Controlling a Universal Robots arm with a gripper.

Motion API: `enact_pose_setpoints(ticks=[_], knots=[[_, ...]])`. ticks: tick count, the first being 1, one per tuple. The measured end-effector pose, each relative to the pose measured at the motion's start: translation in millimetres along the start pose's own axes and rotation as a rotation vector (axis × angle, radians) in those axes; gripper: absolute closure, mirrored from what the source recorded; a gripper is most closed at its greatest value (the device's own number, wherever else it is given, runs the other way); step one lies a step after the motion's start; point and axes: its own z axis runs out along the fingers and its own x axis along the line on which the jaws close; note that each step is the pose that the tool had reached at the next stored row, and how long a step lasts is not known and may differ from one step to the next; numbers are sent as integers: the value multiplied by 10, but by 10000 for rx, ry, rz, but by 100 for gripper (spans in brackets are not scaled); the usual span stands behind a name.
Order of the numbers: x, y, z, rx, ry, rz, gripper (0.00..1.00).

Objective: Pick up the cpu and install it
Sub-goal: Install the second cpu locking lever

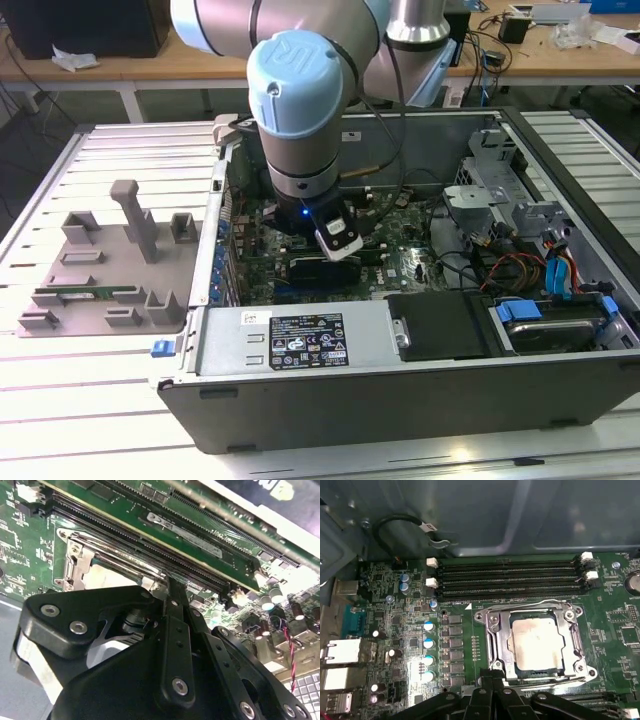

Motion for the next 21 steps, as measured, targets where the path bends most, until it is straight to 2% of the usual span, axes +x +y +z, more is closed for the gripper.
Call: enact_pose_setpoints(ticks=[2,6,8,10,11,12,13,15,21], knots=[[0,9,-11,10,0,1,89],[-6,57,-156,75,-4,-1,89],[-9,87,-244,180,-14,6,89],[-13,104,-291,317,-31,23,89],[-16,112,-315,490,-52,51,89],[-23,119,-327,696,-74,70,89],[-29,126,-325,774,-84,80,89],[-51,155,-315,835,-98,110,89],[-135,297,-264,939,-118,156,89]])
